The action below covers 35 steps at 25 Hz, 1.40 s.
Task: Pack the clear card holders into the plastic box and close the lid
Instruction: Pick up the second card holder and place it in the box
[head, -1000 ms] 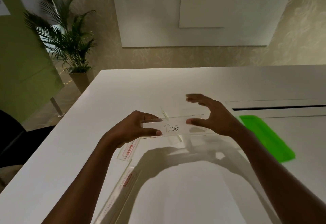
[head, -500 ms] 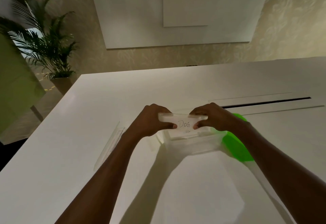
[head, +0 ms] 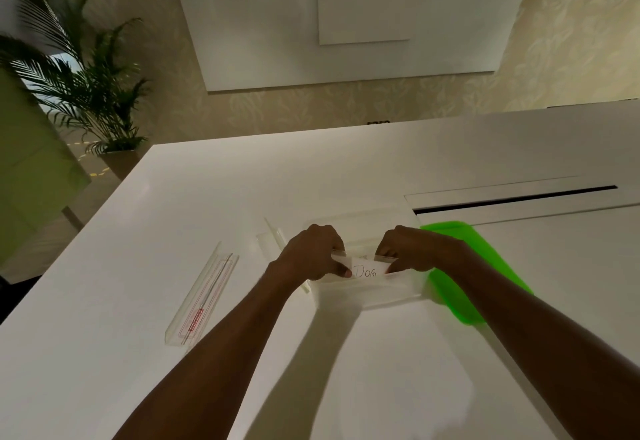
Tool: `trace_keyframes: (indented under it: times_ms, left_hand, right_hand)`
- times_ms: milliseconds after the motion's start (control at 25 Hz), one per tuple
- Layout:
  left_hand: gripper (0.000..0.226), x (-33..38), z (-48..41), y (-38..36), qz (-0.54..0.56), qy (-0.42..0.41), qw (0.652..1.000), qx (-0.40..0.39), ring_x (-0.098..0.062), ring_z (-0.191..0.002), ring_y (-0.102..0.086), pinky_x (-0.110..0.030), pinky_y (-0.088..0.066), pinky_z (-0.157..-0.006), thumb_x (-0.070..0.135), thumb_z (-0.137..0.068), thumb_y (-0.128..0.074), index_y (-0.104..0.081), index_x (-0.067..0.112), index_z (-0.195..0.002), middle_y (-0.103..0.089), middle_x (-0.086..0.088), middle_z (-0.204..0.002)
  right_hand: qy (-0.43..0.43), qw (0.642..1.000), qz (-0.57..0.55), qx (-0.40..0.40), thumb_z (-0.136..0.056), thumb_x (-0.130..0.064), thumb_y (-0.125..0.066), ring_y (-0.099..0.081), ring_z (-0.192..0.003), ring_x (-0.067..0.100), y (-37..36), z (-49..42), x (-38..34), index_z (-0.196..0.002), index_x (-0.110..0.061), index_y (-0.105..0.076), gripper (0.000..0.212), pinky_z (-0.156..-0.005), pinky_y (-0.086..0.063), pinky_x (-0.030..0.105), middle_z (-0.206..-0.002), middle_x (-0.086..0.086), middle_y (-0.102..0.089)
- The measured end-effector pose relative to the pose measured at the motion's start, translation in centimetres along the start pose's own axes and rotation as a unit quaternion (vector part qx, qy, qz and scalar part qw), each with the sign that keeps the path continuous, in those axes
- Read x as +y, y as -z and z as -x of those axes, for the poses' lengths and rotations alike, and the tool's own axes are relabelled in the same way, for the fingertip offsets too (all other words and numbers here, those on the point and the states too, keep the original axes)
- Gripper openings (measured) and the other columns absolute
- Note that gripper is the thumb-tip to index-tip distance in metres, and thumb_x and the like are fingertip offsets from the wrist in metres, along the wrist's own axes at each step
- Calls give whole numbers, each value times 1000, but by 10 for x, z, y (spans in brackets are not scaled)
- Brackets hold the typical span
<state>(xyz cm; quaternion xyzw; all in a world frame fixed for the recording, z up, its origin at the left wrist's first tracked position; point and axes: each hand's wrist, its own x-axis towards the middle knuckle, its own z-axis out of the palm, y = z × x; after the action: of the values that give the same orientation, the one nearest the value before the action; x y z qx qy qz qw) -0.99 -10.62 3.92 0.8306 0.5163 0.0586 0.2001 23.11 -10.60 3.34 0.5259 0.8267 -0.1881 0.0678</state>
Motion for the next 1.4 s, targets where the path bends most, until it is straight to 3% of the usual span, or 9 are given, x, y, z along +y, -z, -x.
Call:
trace_keyframes:
  times_ms: [160,280,560,680,960,1080,1160,1320,1400]
  left_hand:
    - [50,4,-9,-6,-46,28,998,-22,-26,-98,-71,-40,-60,-85,39,-69,-92,-78,15,-110,-76,-5,-107]
    - [44,8,-13,-16,-91,33,995,-28,-29,-101,-71,-37,-59,-83,33,-73,-90,-76,16,-112,-74,-7,-111]
    - [31,11,-17,-27,-159,57,985,-36,-32,-97,-73,-35,-55,-75,22,-82,-77,-74,13,-111,-74,-9,-106]
    - [30,16,-21,-27,-166,64,983,-46,-32,-96,-73,-33,-50,-72,21,-80,-77,-73,12,-109,-74,-9,-103]
    - [28,19,-15,-29,-141,73,987,-37,-34,-97,-73,-34,-48,-70,23,-83,-74,-69,8,-106,-72,-11,-104]
    - [30,20,-8,-21,-104,69,991,-38,-33,-102,-71,-38,-54,-76,25,-83,-79,-65,8,-105,-69,-12,-105]
    - [38,19,-3,-17,-65,61,996,-25,-31,-110,-69,-41,-57,-88,28,-84,-82,-65,8,-110,-68,-9,-114]
    - [41,11,18,-8,-14,18,995,94,-27,-132,-55,-42,-45,-108,33,-97,-68,-62,12,-132,-61,-7,-139]
    - [48,0,33,-1,-9,4,987,158,-28,-136,-51,-43,-42,-111,31,-100,-62,-54,13,-144,-57,-8,-145]
  right_hand:
    - [-20,998,48,-43,-86,-17,-81,-67,-87,24,6,-11,0,-116,-4,-75,34,-65,-43,23,-110,20,-75]
    - [-20,994,84,-59,-86,-12,-78,-69,-108,30,3,-16,-2,-124,-9,-73,39,-77,-44,22,-120,13,-73]
    - [-32,992,113,-40,-90,-4,-68,-66,-119,24,-9,-21,-3,-129,-18,-71,41,-95,-48,28,-131,4,-69]
    - [-18,992,122,-19,-92,-9,-68,-63,-123,26,-14,-20,0,-129,-18,-71,38,-96,-46,30,-134,4,-65]
    - [4,996,94,12,-89,-9,-73,-63,-118,26,-19,-23,8,-124,-10,-70,35,-90,-40,20,-131,10,-64]
    - [24,998,49,26,-86,-11,-78,-67,-109,27,-15,-19,11,-120,-6,-71,34,-77,-34,8,-122,16,-67]
    - [21,999,24,38,-87,-17,-79,-67,-106,24,-12,-14,9,-120,-9,-71,35,-79,-36,6,-119,13,-68]
    - [5,994,-40,99,-90,-22,-76,-68,-102,22,-12,-6,-4,-113,-12,-73,26,-92,-52,28,-114,10,-71]
    - [11,986,-74,146,-90,-20,-77,-70,-100,22,-14,-2,-13,-111,-10,-74,23,-88,-52,27,-110,10,-73]
